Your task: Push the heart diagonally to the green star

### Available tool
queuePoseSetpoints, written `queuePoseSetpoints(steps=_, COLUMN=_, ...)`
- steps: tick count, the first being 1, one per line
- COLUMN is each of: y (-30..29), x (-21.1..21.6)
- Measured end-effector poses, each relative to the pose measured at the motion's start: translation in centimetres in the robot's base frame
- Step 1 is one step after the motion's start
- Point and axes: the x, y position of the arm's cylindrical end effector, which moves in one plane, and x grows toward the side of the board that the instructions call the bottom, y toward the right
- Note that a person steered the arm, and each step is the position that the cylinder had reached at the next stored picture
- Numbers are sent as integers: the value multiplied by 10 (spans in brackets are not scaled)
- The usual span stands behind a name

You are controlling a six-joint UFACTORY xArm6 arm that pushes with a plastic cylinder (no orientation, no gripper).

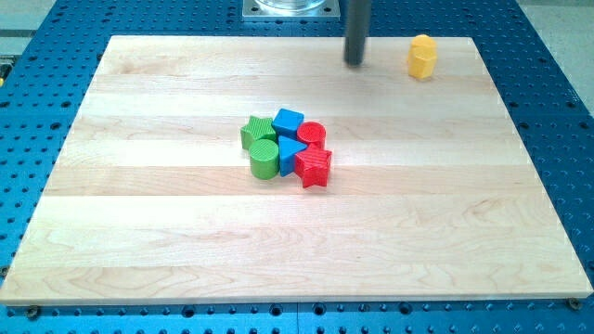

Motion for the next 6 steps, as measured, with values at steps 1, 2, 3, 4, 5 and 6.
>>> queuePoseSetpoints(steps=1, y=75, x=-33)
queuePoseSetpoints(steps=2, y=130, x=-31)
queuePoseSetpoints(steps=3, y=113, x=-7)
queuePoseSetpoints(steps=4, y=65, x=3)
queuePoseSetpoints(steps=5, y=1, x=33)
queuePoseSetpoints(steps=6, y=-76, x=86)
